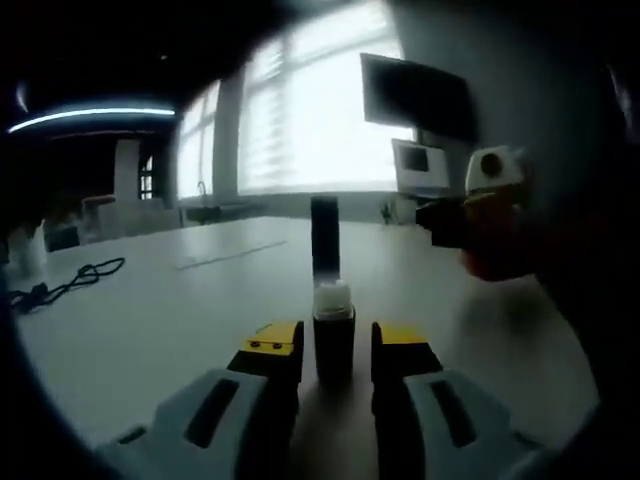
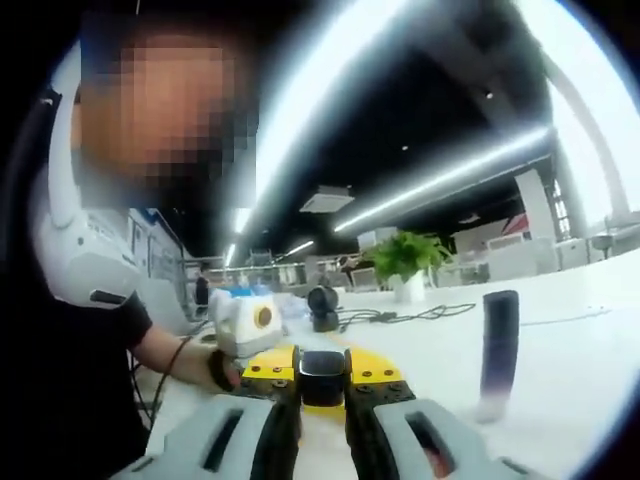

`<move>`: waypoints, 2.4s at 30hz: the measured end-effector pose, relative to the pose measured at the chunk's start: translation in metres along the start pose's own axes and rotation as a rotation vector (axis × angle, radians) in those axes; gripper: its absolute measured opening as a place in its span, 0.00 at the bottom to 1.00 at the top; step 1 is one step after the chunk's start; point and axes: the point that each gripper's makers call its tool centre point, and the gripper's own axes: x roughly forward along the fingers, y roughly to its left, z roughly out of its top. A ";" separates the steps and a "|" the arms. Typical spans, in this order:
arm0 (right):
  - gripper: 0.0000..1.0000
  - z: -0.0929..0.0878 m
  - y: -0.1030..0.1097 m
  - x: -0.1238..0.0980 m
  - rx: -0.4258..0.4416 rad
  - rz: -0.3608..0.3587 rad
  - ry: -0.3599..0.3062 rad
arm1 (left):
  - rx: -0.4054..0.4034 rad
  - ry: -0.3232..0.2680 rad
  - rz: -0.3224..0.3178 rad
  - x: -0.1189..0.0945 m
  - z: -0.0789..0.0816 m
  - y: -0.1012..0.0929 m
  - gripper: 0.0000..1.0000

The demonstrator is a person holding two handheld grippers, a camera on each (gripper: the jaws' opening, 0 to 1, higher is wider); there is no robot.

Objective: Pick up cosmetic bottle twist off cap place on table pick up cap screw tight cap place on table

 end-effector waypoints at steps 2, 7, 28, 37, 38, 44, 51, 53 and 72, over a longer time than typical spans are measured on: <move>0.11 -0.001 -0.002 0.000 -0.008 -0.009 0.003 | -0.014 -0.010 0.007 -0.005 0.002 0.001 0.21; 0.11 -0.008 -0.008 0.002 -0.042 -0.041 0.026 | 0.000 -0.045 0.018 -0.021 0.008 -0.003 0.21; 0.11 -0.064 -0.035 0.002 -0.189 -0.181 0.258 | 0.008 -0.071 0.088 -0.036 0.012 0.004 0.20; 0.11 -0.079 -0.049 -0.001 -0.170 -0.220 0.352 | -0.020 -0.092 0.090 -0.037 0.015 0.006 0.18; 0.11 -0.081 -0.051 -0.002 -0.168 -0.226 0.363 | -0.018 -0.090 0.092 -0.037 0.015 0.006 0.18; 0.11 -0.087 -0.053 -0.003 -0.181 -0.236 0.400 | -0.002 -0.073 0.092 -0.036 0.012 0.006 0.18; 0.11 -0.089 -0.057 -0.005 -0.165 -0.255 0.407 | -0.009 -0.072 0.092 -0.036 0.011 0.007 0.18; 0.11 -0.090 -0.057 -0.005 -0.162 -0.256 0.409 | -0.011 -0.076 0.089 -0.036 0.011 0.006 0.18; 0.25 -0.088 -0.052 -0.008 -0.147 -0.216 0.398 | -0.004 -0.085 0.071 -0.036 0.013 0.001 0.18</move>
